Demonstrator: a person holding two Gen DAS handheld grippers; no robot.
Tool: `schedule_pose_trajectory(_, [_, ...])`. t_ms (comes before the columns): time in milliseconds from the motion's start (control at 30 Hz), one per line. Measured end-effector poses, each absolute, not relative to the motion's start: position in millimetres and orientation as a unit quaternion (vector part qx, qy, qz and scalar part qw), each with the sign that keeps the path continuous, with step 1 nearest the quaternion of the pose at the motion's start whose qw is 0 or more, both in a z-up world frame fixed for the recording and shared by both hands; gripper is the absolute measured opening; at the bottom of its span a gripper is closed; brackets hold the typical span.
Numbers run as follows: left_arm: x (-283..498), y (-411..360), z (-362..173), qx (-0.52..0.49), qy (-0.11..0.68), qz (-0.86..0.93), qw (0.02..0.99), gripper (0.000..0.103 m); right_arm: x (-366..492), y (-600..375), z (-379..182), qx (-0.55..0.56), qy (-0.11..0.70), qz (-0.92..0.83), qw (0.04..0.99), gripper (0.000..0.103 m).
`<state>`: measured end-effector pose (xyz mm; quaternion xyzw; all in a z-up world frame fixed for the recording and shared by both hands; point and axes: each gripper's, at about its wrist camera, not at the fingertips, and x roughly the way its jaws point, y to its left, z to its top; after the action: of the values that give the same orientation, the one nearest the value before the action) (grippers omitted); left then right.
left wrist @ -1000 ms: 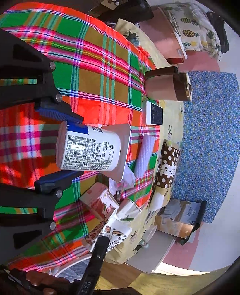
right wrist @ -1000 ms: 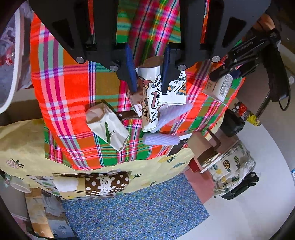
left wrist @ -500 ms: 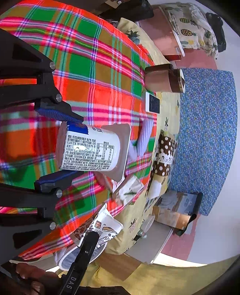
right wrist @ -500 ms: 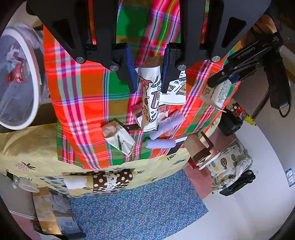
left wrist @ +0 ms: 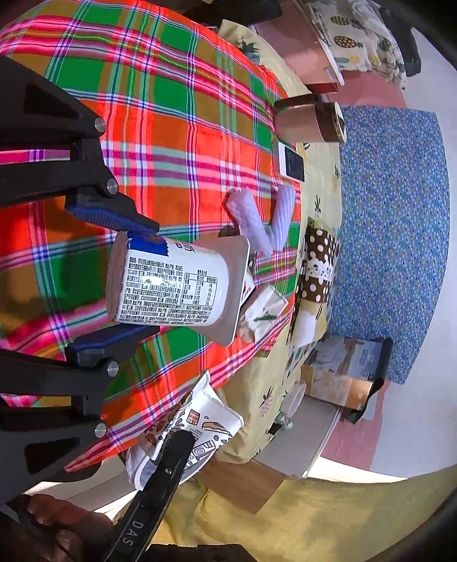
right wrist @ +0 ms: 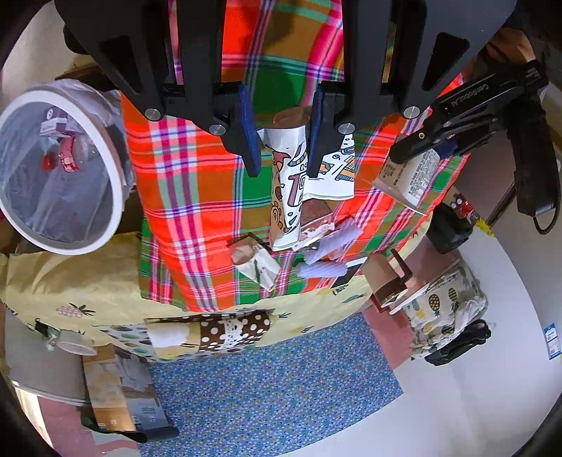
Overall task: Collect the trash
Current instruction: 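Carry the yogurt cup and printed paper cup in both grippers over the white bin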
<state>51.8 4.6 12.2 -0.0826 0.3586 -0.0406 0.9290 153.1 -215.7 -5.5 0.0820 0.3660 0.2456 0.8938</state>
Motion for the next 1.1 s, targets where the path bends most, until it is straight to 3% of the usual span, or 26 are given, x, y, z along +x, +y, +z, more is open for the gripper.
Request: schedule_pose_trajectory(1100, [82.9,-86.6,11.0,-0.039,0.370,-0.133,0.919,0.049,145.1,-287.3,-11.0,0.109,0.355,0.149,0.916,0.029])
